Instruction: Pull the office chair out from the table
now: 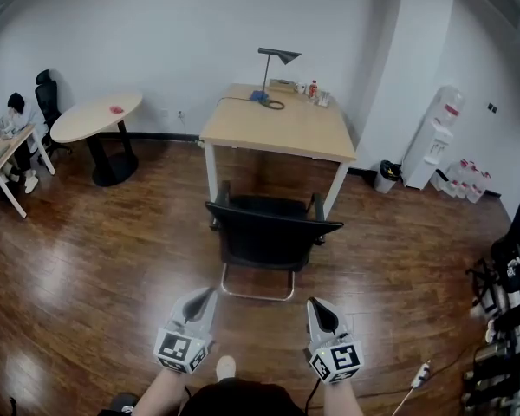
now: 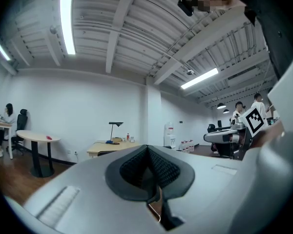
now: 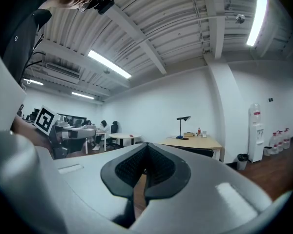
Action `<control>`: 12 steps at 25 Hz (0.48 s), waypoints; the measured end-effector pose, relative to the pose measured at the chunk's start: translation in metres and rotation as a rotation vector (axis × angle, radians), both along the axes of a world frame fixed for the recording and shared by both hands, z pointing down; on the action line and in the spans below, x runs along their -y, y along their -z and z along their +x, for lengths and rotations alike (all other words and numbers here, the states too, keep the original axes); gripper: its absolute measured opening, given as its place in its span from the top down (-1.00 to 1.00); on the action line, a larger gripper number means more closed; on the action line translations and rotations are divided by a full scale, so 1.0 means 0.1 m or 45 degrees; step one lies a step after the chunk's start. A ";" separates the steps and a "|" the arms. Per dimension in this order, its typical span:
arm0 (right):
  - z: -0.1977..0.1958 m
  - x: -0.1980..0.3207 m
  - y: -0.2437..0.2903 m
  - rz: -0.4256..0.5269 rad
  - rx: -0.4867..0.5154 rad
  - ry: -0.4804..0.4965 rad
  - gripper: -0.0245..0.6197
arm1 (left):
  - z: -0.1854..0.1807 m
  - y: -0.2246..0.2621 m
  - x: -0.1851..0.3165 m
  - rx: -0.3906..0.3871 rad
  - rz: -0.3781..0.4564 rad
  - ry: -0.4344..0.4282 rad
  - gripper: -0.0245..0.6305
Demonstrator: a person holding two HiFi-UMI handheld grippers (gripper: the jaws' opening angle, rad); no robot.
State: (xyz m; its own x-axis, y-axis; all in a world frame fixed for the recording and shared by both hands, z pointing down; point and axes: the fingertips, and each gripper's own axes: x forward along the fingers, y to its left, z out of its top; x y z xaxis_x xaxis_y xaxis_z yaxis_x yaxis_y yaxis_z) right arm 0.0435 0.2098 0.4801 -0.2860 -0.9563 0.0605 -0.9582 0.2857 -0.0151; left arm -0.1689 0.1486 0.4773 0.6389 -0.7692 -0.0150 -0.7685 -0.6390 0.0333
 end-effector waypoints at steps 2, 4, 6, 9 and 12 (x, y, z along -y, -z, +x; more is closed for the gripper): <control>0.01 -0.04 0.02 0.006 0.004 0.012 0.88 | 0.01 0.03 -0.06 -0.001 0.004 0.010 0.92; 0.01 -0.05 0.04 0.016 -0.001 0.033 0.88 | 0.00 0.06 -0.10 -0.007 0.017 0.028 0.92; -0.01 -0.07 0.06 0.031 -0.005 0.054 0.88 | -0.03 0.08 -0.14 -0.006 0.031 0.051 0.92; -0.10 -0.07 0.10 0.060 -0.017 0.081 0.88 | -0.11 0.08 -0.19 -0.010 0.038 0.077 0.92; -0.16 -0.08 0.13 0.084 -0.029 0.093 0.89 | -0.12 0.07 -0.23 -0.021 0.047 0.077 0.92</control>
